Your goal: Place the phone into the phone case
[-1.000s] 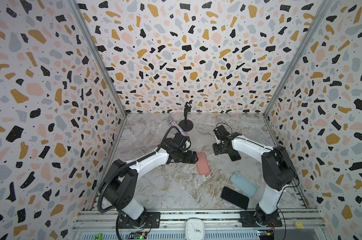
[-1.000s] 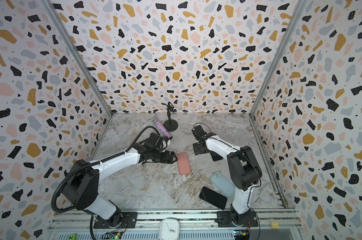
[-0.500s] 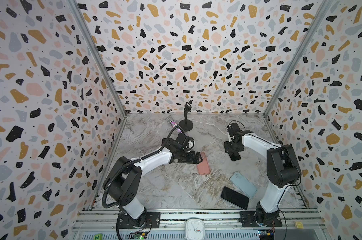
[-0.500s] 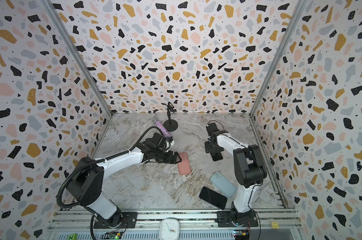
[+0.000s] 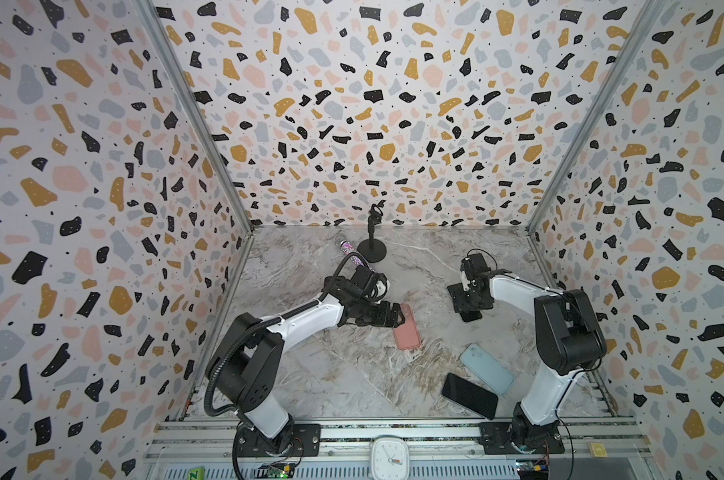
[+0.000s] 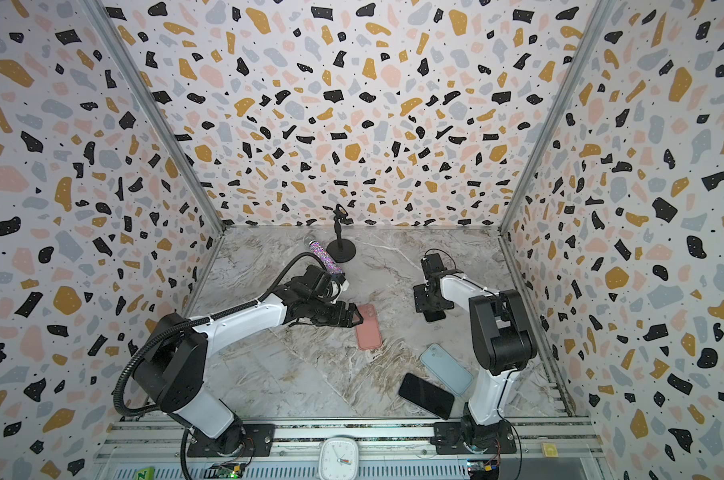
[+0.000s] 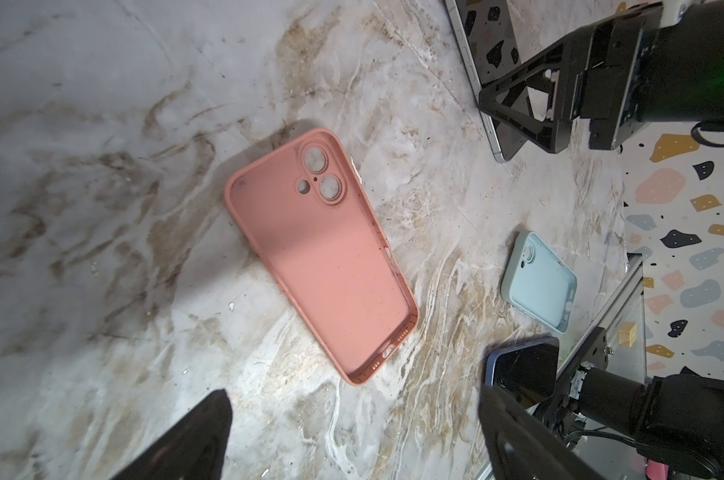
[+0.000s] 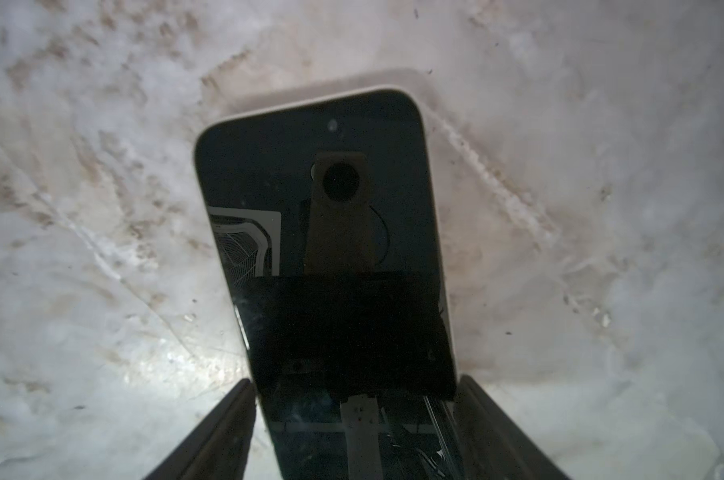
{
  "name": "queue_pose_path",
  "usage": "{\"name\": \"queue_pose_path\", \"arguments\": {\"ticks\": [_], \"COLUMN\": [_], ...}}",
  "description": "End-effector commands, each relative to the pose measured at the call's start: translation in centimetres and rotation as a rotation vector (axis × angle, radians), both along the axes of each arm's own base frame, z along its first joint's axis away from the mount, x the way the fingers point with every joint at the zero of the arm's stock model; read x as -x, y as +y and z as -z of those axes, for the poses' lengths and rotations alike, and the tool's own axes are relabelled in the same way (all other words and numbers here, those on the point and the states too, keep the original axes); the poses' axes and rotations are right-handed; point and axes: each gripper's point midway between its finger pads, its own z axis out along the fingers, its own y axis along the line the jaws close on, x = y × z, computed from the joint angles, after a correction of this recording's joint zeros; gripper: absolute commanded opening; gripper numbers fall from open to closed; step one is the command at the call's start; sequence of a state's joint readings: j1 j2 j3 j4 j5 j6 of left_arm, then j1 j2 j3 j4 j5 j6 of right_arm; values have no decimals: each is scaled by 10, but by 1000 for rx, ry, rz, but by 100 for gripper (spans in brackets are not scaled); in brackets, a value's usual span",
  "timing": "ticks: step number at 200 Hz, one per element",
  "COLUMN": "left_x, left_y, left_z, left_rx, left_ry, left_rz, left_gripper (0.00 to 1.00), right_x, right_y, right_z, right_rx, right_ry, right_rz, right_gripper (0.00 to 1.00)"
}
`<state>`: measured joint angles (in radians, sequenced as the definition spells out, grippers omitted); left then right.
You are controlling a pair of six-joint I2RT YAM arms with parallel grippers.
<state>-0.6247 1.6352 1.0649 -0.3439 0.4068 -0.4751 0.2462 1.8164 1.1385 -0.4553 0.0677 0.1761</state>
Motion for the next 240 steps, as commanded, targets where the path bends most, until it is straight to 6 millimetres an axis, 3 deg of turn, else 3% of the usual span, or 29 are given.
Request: {"name": "queue_pose_path", "arguments": {"ticks": [1,21,41,91,128,182,240], "left_x": [-2,-2,-3,-4,-5,-7,-12], "left_y": [-5,-7,-7,-8,-9,-10,-8], "left_z": [-5,-5,-5,-5,-3,-8,-9], "left_rx": [16,17,18,11,14,24,63], "left_ry": [-7,-7,-7,-8,-5,-4,14], "left_rz": [12,10,11,17,20,22,5], "left_gripper": [94,94,94,94,94,95,95], "right_x": [2,2,7,29,33,31,20], "right_y": [-4,-8,-7,-4,-1,13,24], "right_z": [-5,-4,3,31,37,27,-7], "right_rx": [-8,-7,-15,-47,-66,-151,-181], "right_ry": [-8,-6,15,126,148,140,59], "right_rz": [6,17,22,53,63,62,48], "right_gripper": [81,91,94,87,82,69,63]}}
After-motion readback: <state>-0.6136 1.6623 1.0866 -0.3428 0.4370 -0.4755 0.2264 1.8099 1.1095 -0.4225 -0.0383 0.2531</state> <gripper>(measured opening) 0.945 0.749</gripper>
